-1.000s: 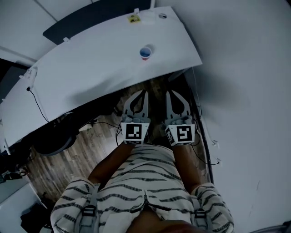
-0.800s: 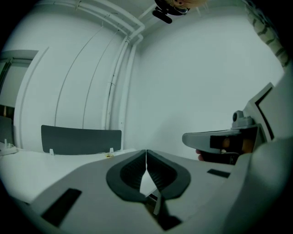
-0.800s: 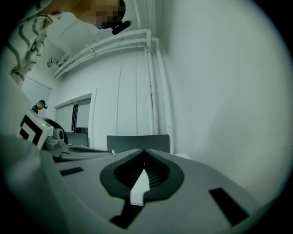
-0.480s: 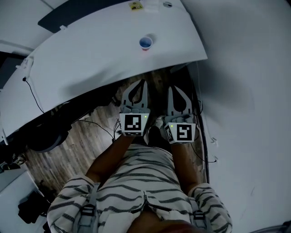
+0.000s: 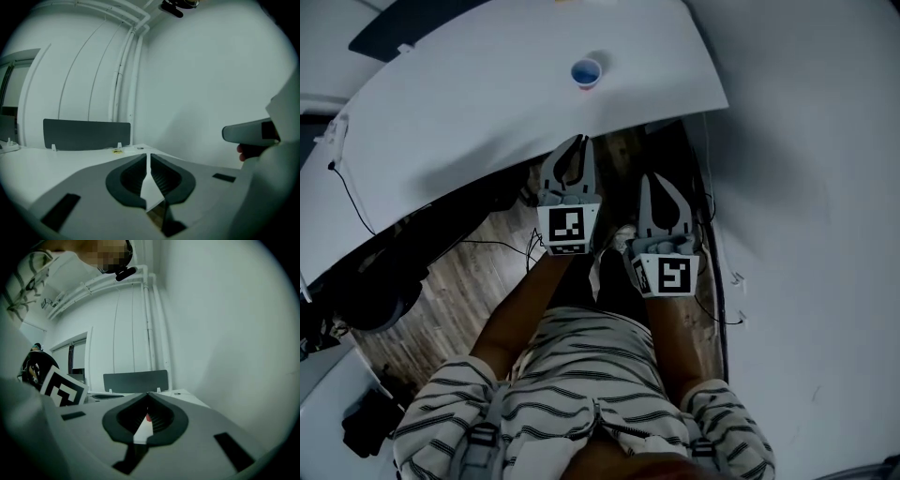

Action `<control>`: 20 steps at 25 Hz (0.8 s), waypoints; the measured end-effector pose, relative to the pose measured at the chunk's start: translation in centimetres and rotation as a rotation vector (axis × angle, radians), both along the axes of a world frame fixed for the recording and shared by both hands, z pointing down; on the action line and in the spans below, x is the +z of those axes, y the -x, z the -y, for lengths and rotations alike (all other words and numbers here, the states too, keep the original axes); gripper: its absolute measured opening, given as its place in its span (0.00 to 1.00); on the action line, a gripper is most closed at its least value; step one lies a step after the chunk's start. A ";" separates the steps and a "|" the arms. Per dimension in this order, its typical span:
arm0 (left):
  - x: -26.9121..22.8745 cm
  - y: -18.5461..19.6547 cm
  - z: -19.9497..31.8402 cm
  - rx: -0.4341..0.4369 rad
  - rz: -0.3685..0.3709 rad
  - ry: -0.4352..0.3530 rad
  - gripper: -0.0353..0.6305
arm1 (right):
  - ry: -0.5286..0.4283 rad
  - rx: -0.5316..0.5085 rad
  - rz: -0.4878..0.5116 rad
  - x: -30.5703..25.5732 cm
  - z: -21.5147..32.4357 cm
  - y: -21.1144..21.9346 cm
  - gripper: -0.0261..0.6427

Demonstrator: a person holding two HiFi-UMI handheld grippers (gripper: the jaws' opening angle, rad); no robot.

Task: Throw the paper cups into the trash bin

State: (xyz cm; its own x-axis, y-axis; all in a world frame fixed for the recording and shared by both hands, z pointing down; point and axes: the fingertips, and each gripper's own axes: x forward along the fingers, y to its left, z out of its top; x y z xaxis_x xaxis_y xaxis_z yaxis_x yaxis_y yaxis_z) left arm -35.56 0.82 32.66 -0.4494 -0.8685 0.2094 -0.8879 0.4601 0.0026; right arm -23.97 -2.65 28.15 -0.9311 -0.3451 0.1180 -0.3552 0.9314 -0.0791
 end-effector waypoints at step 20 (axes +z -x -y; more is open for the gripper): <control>9.3 5.4 3.7 -0.036 0.008 0.087 0.34 | 0.064 0.076 -0.059 5.5 1.5 -1.1 0.06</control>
State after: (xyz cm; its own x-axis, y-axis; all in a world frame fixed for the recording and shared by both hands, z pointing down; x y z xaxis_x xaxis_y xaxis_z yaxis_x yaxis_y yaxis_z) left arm -40.95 -2.84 41.97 -0.4821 -0.8304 0.2794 -0.8705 0.4900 -0.0456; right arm -22.85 -4.19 33.64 -0.8934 -0.4044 0.1956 -0.4303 0.8954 -0.1143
